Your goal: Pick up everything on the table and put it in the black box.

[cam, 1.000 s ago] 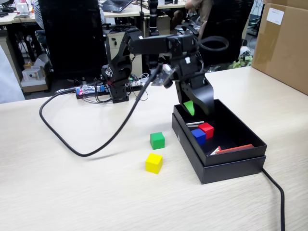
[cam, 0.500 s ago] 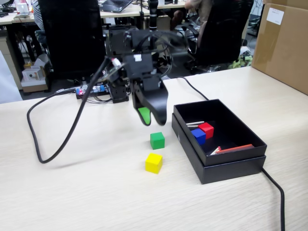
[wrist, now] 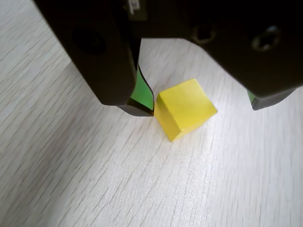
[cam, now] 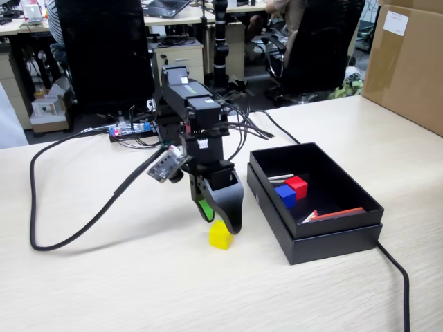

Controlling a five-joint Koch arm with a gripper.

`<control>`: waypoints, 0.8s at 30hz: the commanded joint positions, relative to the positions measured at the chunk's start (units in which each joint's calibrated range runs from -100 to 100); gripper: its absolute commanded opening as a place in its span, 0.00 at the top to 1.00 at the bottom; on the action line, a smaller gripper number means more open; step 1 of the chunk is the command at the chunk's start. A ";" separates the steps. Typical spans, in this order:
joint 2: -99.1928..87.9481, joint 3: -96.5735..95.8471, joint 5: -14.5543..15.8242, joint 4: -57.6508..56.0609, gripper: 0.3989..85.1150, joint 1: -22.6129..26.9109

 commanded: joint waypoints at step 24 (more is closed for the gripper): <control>-32.98 1.49 7.96 0.00 0.95 8.74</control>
